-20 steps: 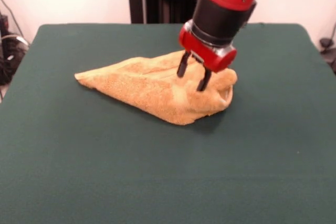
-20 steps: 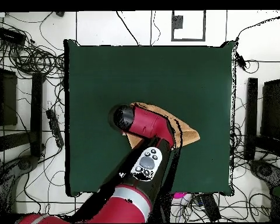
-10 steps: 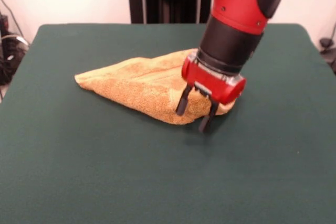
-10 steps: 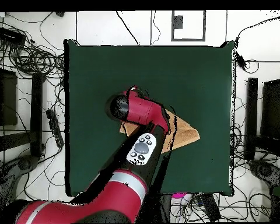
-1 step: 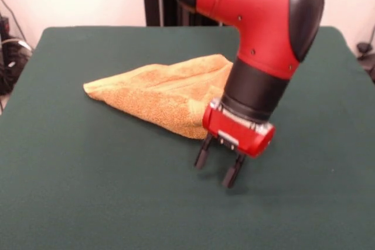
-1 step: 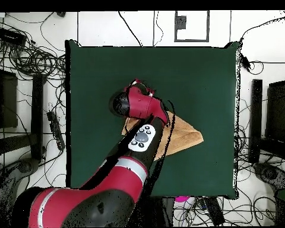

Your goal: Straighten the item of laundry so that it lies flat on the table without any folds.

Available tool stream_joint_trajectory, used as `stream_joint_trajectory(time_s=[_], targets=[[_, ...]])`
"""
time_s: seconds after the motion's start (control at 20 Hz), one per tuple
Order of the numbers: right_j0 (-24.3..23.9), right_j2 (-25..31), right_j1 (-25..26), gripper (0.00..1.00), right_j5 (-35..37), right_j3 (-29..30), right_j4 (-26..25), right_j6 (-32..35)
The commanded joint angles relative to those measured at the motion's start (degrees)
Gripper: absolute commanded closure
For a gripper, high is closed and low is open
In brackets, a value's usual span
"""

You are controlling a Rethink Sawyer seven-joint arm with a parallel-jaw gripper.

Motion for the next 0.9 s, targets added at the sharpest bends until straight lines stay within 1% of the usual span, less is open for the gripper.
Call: stream_joint_trajectory(time_s=[0.05,0.2,0.3,0.45,0.75,0.8,0.9], targets=[[0.0,4.7,3.6,0.00,3.4,-5.3,1.4,7.2],[-0.2,8.5,-2.3,0.00,8.4,-2.1,1.6,6.7],[0.1,10.3,-6.0,0.00,13.8,0.0,2.3,6.9],[1.2,10.2,-9.5,0.00,18.9,1.4,3.2,8.6],[1.2,11.6,-12.9,0.00,21.8,2.7,3.4,8.6],[1.3,11.2,-12.9,0.00,23.0,2.4,3.3,8.8],[1.7,10.6,-12.9,0.00,29.5,2.5,4.5,11.7]])
